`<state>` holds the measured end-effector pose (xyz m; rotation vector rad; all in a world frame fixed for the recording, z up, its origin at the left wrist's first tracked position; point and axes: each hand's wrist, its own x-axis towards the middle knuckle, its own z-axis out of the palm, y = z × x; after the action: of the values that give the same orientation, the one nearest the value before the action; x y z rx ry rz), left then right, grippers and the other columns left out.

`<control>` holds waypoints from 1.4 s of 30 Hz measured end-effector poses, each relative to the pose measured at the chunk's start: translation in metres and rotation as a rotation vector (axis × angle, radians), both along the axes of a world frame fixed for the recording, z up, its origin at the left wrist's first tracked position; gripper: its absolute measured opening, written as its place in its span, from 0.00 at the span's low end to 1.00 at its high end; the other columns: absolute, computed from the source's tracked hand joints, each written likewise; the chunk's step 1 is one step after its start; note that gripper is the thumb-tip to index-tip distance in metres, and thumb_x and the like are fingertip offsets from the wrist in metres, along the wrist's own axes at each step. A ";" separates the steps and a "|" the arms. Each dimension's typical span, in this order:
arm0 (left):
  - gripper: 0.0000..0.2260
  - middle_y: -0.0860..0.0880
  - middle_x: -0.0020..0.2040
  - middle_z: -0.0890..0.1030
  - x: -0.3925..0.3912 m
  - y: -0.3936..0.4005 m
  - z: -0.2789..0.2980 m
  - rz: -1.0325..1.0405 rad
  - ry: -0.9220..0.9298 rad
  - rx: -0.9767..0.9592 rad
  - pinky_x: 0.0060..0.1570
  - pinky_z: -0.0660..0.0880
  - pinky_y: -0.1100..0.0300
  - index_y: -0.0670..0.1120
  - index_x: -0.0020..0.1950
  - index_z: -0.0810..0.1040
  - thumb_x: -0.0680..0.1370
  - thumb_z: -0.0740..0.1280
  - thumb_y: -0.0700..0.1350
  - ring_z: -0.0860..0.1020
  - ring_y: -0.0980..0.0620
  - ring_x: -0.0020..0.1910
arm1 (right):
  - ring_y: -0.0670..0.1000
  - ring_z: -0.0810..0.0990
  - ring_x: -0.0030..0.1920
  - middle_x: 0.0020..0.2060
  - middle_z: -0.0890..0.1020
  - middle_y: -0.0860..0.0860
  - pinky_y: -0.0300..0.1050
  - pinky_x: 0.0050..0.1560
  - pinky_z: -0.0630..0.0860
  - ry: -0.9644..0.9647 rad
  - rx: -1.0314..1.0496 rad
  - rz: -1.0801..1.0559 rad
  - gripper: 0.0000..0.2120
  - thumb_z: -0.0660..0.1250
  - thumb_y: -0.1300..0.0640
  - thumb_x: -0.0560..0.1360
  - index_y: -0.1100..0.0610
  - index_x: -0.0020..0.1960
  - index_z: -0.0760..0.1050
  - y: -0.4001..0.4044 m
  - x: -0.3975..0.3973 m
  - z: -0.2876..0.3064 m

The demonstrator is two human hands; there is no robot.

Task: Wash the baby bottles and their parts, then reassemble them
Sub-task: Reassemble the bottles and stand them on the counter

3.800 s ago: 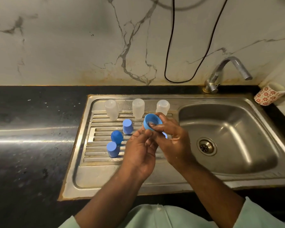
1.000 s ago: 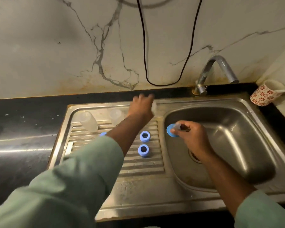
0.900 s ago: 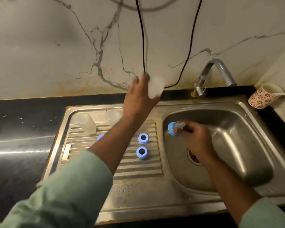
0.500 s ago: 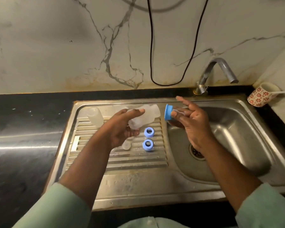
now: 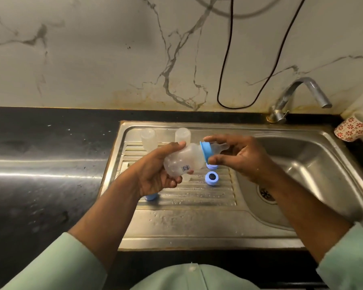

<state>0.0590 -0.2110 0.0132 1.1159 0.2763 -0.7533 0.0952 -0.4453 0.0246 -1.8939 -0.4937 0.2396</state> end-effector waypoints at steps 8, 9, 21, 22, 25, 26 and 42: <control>0.21 0.47 0.55 0.80 -0.014 0.013 -0.016 0.111 -0.481 0.254 0.42 0.82 0.58 0.51 0.51 0.82 0.59 0.80 0.50 0.84 0.49 0.49 | 0.53 0.83 0.33 0.35 0.84 0.55 0.41 0.32 0.80 0.327 -0.088 -0.050 0.21 0.67 0.42 0.70 0.58 0.50 0.80 0.025 -0.017 0.000; 0.25 0.49 0.56 0.79 -0.014 0.016 -0.017 0.110 -0.533 0.306 0.44 0.82 0.58 0.52 0.52 0.81 0.58 0.80 0.51 0.83 0.49 0.51 | 0.53 0.84 0.35 0.38 0.84 0.54 0.42 0.35 0.80 0.339 -0.062 -0.044 0.18 0.69 0.45 0.70 0.57 0.53 0.80 0.026 -0.019 0.002; 0.34 0.38 0.42 0.81 0.001 0.043 -0.022 -0.340 0.141 -0.313 0.26 0.78 0.65 0.37 0.63 0.73 0.69 0.77 0.59 0.79 0.51 0.25 | 0.52 0.76 0.61 0.57 0.77 0.59 0.39 0.62 0.74 -0.688 -0.252 0.361 0.16 0.72 0.66 0.70 0.56 0.55 0.74 0.030 -0.023 0.028; 0.33 0.38 0.41 0.80 0.002 0.043 -0.023 -0.353 0.155 -0.338 0.26 0.77 0.65 0.38 0.63 0.74 0.68 0.77 0.59 0.79 0.51 0.25 | 0.51 0.74 0.61 0.57 0.77 0.60 0.38 0.62 0.74 -0.712 -0.238 0.370 0.17 0.72 0.65 0.70 0.55 0.55 0.72 0.032 -0.023 0.029; 0.38 0.38 0.45 0.79 0.002 0.039 -0.020 -0.291 0.134 -0.337 0.27 0.79 0.63 0.40 0.67 0.72 0.65 0.80 0.58 0.79 0.50 0.27 | 0.53 0.75 0.60 0.56 0.77 0.63 0.42 0.60 0.76 -0.737 -0.240 0.360 0.18 0.74 0.68 0.68 0.58 0.54 0.74 0.031 -0.020 0.031; 0.40 0.38 0.48 0.79 0.000 0.037 -0.016 -0.248 0.111 -0.311 0.29 0.81 0.61 0.41 0.68 0.71 0.63 0.82 0.57 0.80 0.49 0.30 | 0.55 0.76 0.59 0.55 0.78 0.63 0.45 0.58 0.77 -0.739 -0.255 0.344 0.16 0.75 0.69 0.67 0.62 0.53 0.77 0.029 -0.019 0.032; 0.32 0.50 0.62 0.76 -0.014 0.008 -0.022 -0.041 -1.146 0.888 0.54 0.79 0.60 0.51 0.67 0.68 0.68 0.81 0.45 0.76 0.52 0.57 | 0.47 0.84 0.39 0.43 0.84 0.53 0.40 0.38 0.82 0.107 -0.118 -0.054 0.17 0.70 0.46 0.70 0.54 0.55 0.77 0.029 -0.015 0.005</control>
<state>0.0454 -0.2030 -0.0093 2.2062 -0.4447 0.1169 0.0798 -0.4161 0.0299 -1.9945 -0.3625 0.3386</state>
